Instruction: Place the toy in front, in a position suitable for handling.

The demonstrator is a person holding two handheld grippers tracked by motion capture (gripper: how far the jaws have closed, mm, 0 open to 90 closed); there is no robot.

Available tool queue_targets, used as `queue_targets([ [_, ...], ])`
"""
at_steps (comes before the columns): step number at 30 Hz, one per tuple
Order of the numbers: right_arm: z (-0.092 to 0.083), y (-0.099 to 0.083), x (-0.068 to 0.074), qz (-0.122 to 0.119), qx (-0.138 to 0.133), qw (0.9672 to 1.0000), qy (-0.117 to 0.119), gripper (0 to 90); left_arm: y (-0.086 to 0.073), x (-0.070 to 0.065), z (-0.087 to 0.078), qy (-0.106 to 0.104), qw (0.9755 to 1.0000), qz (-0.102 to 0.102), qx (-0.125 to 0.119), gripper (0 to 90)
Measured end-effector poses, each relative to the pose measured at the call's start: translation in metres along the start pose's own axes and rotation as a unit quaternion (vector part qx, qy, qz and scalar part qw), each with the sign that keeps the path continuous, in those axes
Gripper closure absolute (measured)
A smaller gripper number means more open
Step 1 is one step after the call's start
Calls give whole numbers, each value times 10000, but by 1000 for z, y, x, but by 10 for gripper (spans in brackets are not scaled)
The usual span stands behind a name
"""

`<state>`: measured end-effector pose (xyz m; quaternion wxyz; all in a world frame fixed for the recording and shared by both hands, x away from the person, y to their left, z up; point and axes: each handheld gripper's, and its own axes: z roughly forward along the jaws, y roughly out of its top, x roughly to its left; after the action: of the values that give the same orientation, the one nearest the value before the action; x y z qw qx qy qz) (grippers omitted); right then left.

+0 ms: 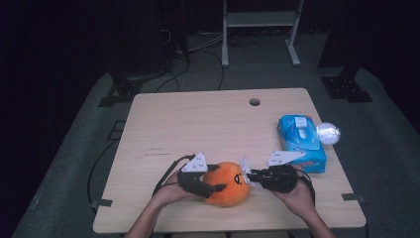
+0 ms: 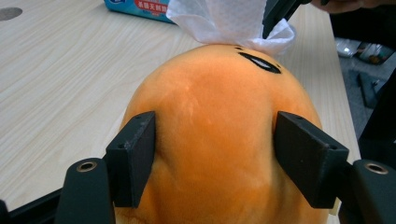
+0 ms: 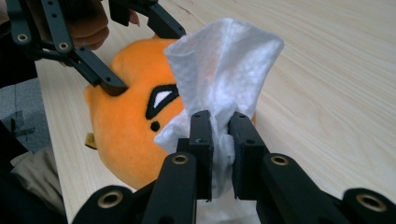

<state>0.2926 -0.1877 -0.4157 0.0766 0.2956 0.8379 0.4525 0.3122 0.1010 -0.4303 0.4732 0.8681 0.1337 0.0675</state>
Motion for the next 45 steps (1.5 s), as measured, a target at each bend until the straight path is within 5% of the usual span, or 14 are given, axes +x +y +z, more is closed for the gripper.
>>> queue_targets([
  [9, 10, 19, 21, -157, -266, 9985, 441, 800, 8, -16, 7, 143, 9988, 461, 94, 295],
  [19, 4, 2, -8, 204, -77, 9998, 33, 799, 6, -14, 6, 115, 9994, 325, 32, 295],
  [33, 20, 27, 20, -163, -196, 9994, 227, 799, 3, -12, 7, 146, 9997, 184, -5, 286],
  [40, 21, 24, 15, -121, -149, 9995, 237, 799, 3, -14, 8, 178, 9996, 195, -20, 286],
  [45, 16, 11, -4, 284, -221, 9991, 226, 799, 2, -13, 8, 132, 9997, 188, -69, 286],
])
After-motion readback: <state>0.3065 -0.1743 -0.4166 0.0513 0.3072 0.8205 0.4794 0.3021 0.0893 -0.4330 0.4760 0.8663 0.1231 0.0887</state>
